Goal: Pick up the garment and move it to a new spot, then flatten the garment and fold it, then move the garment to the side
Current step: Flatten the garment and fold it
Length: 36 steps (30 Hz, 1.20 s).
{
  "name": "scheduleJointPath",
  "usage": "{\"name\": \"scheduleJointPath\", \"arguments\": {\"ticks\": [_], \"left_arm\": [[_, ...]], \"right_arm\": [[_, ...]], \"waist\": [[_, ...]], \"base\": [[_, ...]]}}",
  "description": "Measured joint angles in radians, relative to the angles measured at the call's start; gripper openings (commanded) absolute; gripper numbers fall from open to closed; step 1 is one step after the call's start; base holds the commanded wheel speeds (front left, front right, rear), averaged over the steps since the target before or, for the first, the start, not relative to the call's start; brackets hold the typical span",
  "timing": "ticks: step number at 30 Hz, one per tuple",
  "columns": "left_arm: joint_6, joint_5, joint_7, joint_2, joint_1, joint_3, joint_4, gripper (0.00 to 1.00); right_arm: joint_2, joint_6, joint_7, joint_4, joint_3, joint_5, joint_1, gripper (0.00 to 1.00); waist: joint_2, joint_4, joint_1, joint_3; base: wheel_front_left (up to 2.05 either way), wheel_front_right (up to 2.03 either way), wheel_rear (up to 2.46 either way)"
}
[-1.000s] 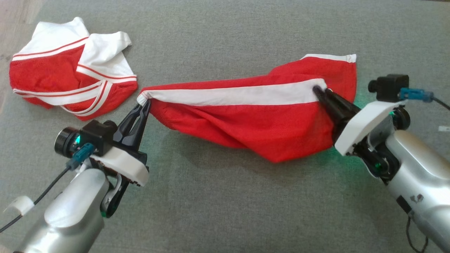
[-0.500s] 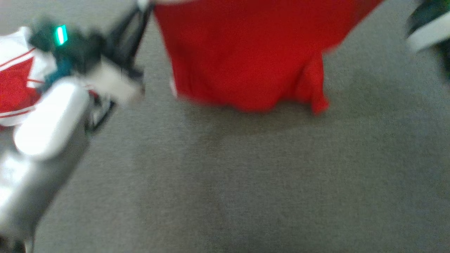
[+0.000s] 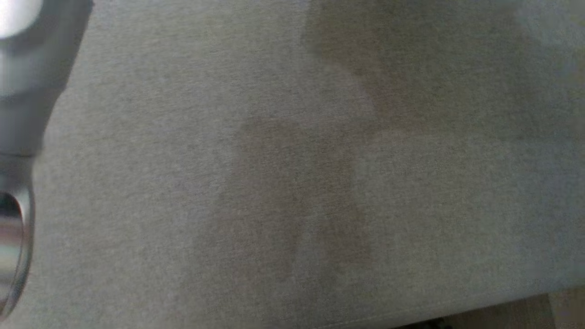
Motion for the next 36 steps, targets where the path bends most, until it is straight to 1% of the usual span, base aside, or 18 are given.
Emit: {"name": "scheduleJointPath", "arguments": {"ticks": [2, 4, 5, 7, 11, 13, 15, 16, 18, 22, 23, 26, 29, 31, 32, 36], "left_arm": [[0.000, 0.000, -0.004, 0.001, 0.038, -0.003, -0.001, 0.00], [-0.001, -0.005, -0.004, 0.008, 0.113, -0.009, -0.012, 0.00], [-0.001, -0.005, -0.004, 0.008, 0.113, -0.009, -0.012, 0.00], [-0.001, -0.005, -0.004, 0.027, 0.219, -0.015, -0.048, 0.00], [0.002, -0.010, -0.004, 0.061, 0.475, -0.023, -0.131, 0.00], [0.015, -0.010, -0.004, 0.076, 0.604, -0.026, -0.171, 0.00], [0.028, -0.011, -0.004, 0.086, 0.724, -0.028, -0.199, 0.00], [0.029, -0.011, -0.003, 0.089, 0.781, -0.033, -0.208, 0.00], [0.046, -0.011, -0.003, 0.090, 0.882, -0.039, -0.229, 0.00], [0.066, -0.011, -0.003, 0.088, 1.030, -0.052, -0.264, 0.00], [0.077, -0.010, -0.003, 0.089, 1.088, -0.071, -0.273, 0.00], [0.091, -0.011, -0.003, 0.089, 1.168, -0.093, -0.291, 0.00], [0.102, -0.027, -0.002, 0.093, 1.238, -0.103, -0.318, 0.00], [0.117, -0.036, 0.002, 0.098, 1.272, -0.105, -0.348, 0.00], [0.127, -0.039, 0.006, 0.103, 1.285, -0.103, -0.373, 0.00], [0.134, -0.046, 0.021, 0.096, 1.248, -0.092, -0.412, 0.00]], "right_arm": [[-0.002, 0.000, 0.000, -0.038, -0.027, -0.002, 0.030, 0.00], [-0.003, 0.000, 0.000, -0.073, -0.048, -0.002, 0.100, 0.00], [-0.003, 0.000, 0.000, -0.073, -0.048, -0.002, 0.100, 0.00], [-0.003, 0.000, 0.000, -0.102, -0.058, -0.011, 0.208, 0.00], [0.005, 0.000, 0.000, -0.145, -0.086, -0.022, 0.473, 0.00], [0.016, 0.000, 0.000, -0.171, -0.105, -0.040, 0.597, 0.00], [0.033, 0.000, 0.000, -0.199, -0.123, -0.061, 0.713, 0.00], [0.042, 0.000, 0.000, -0.208, -0.141, -0.081, 0.771, 0.00], [0.066, 0.000, 0.001, -0.227, -0.186, -0.113, 0.885, 0.00], [0.131, 0.000, 0.001, -0.268, -0.265, -0.161, 1.123, 0.00], [0.163, 0.000, 0.001, -0.297, -0.308, -0.169, 1.241, 0.00], [0.200, 0.000, 0.002, -0.352, -0.373, -0.190, 1.389, 0.00], [0.222, 0.000, 0.020, -0.420, -0.428, -0.209, 1.484, 0.00], [0.236, 0.000, 0.039, -0.467, -0.465, -0.223, 1.527, 0.00], [0.253, 0.000, 0.058, -0.502, -0.495, -0.240, 1.545, 0.00], [0.260, 0.000, 0.112, -0.542, -0.532, -0.266, 1.504, 0.00]], "waist": [[0.0000, -0.010, -0.0001, 0.004], [0.0000, -0.013, -0.0001, 0.001], [0.0000, -0.013, -0.0001, 0.001], [0.0000, -0.014, -0.0002, -0.005], [0.0000, -0.012, -0.0003, -0.029], [0.0000, -0.011, -0.0003, -0.046], [0.0001, -0.010, -0.0005, -0.066], [0.0000, -0.009, -0.0005, -0.078], [0.0001, -0.006, -0.0005, -0.101], [0.0001, 0.002, -0.0006, -0.150], [0.0001, 0.007, -0.0007, -0.170], [0.0001, 0.018, -0.0006, -0.189], [0.0001, 0.027, -0.0005, -0.203], [0.0001, 0.032, -0.0006, -0.208], [0.0001, 0.036, -0.0006, -0.208], [0.0001, 0.051, -0.0004, -0.189]], "base": [[0.00, 0.00, 0.00], [0.00, 0.00, 0.00], [0.00, 0.00, 0.00], [0.00, 0.00, 0.00], [0.00, 0.00, 0.00], [0.00, 0.00, 0.00], [0.00, 0.00, 0.00], [0.00, 0.00, 0.00], [0.00, 0.00, 0.00], [0.00, 0.00, 0.00], [0.00, 0.00, 0.00], [0.00, 0.00, 0.00], [0.00, 0.00, 0.00], [0.00, 0.00, 0.00], [0.00, 0.00, 0.00], [0.00, 0.00, 0.00]]}}
